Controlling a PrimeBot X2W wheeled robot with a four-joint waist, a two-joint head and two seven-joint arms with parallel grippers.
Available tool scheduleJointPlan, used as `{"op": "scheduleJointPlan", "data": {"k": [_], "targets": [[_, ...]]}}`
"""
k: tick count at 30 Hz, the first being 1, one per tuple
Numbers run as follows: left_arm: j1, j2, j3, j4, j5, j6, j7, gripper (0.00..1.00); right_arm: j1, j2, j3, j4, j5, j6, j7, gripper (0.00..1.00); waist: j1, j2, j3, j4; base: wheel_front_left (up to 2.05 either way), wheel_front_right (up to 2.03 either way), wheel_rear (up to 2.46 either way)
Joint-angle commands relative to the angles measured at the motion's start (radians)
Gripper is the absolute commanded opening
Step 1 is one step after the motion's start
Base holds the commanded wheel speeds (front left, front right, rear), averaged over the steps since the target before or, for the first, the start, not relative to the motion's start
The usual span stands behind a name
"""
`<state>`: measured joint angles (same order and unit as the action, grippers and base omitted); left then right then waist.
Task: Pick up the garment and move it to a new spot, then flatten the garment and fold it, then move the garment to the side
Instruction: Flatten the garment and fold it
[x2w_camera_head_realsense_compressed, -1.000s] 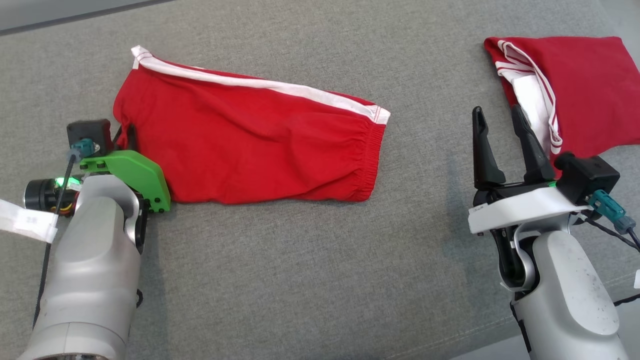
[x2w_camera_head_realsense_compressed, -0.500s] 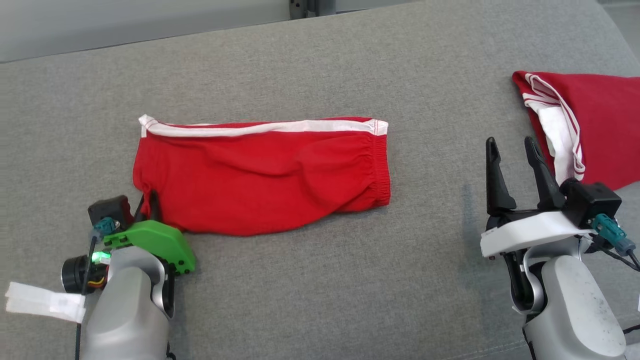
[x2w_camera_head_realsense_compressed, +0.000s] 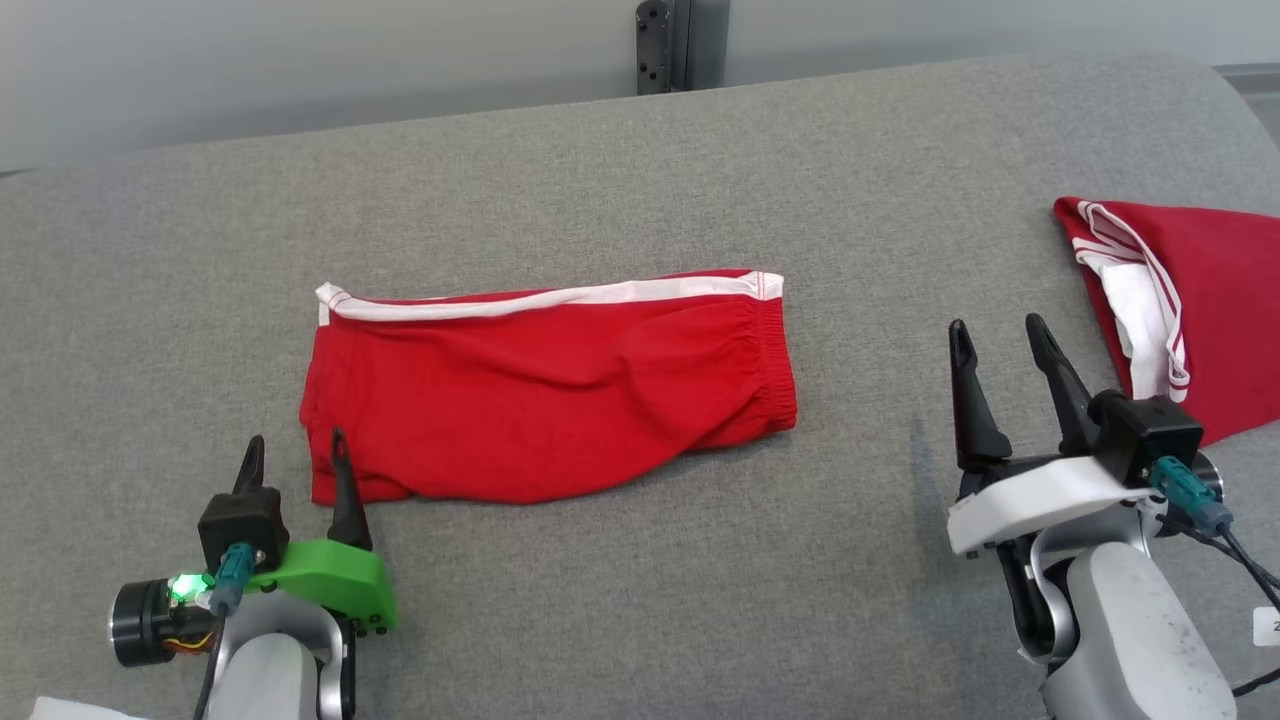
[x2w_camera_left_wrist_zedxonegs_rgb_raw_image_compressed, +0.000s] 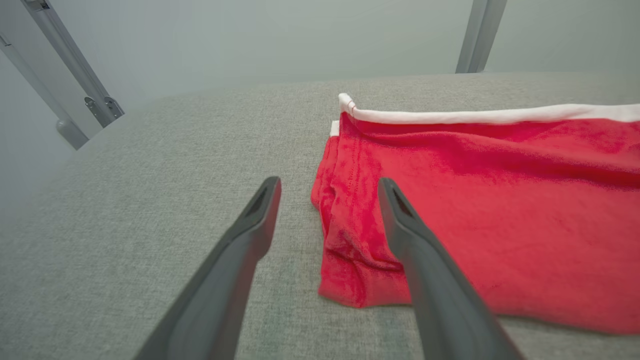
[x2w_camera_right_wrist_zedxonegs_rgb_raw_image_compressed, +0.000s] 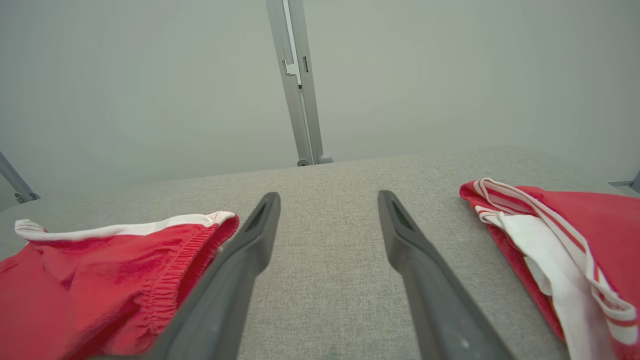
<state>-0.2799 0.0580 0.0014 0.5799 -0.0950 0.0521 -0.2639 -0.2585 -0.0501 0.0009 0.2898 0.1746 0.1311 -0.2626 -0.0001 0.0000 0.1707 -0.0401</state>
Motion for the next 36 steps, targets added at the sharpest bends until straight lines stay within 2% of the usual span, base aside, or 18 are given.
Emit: {"op": "scheduleJointPlan", "data": {"k": [1,7,15,22,28,36], "targets": [[0.025,0.002,-0.004,-0.039,0.022,0.007,0.000,1.00,0.019,-0.002,0.005,0.007,-0.007,-0.001,-0.003,1.00,0.0001,0.0000,-0.019,0.004,0.00,0.00,0.00],[0.141,-0.003,0.003,-0.186,0.030,0.019,0.000,1.00,0.061,-0.002,0.040,0.028,-0.007,-0.001,-0.003,1.00,0.0001,0.0000,-0.067,0.013,0.00,0.00,0.00],[0.231,-0.006,-0.003,-0.251,0.016,0.029,0.001,1.00,0.107,-0.002,0.075,0.039,0.019,-0.001,-0.003,1.00,0.0001,0.0000,-0.098,0.029,0.00,0.00,0.00],[0.223,-0.006,-0.022,-0.269,-0.006,0.033,0.000,1.00,0.092,-0.002,0.074,0.030,0.014,-0.001,-0.003,1.00,0.0001,0.0000,-0.072,0.060,0.00,0.00,0.00],[0.189,-0.006,-0.057,-0.288,-0.014,0.038,0.000,1.00,0.052,-0.002,0.070,0.034,0.013,-0.001,-0.003,1.00,0.0001,0.0000,-0.024,0.106,0.00,0.00,0.00],[0.149,-0.006,-0.133,-0.281,-0.047,0.046,0.000,1.00,-0.016,-0.002,0.061,0.092,-0.025,-0.001,-0.003,1.00,0.0001,0.0000,0.054,0.210,0.00,0.00,0.00]]}}
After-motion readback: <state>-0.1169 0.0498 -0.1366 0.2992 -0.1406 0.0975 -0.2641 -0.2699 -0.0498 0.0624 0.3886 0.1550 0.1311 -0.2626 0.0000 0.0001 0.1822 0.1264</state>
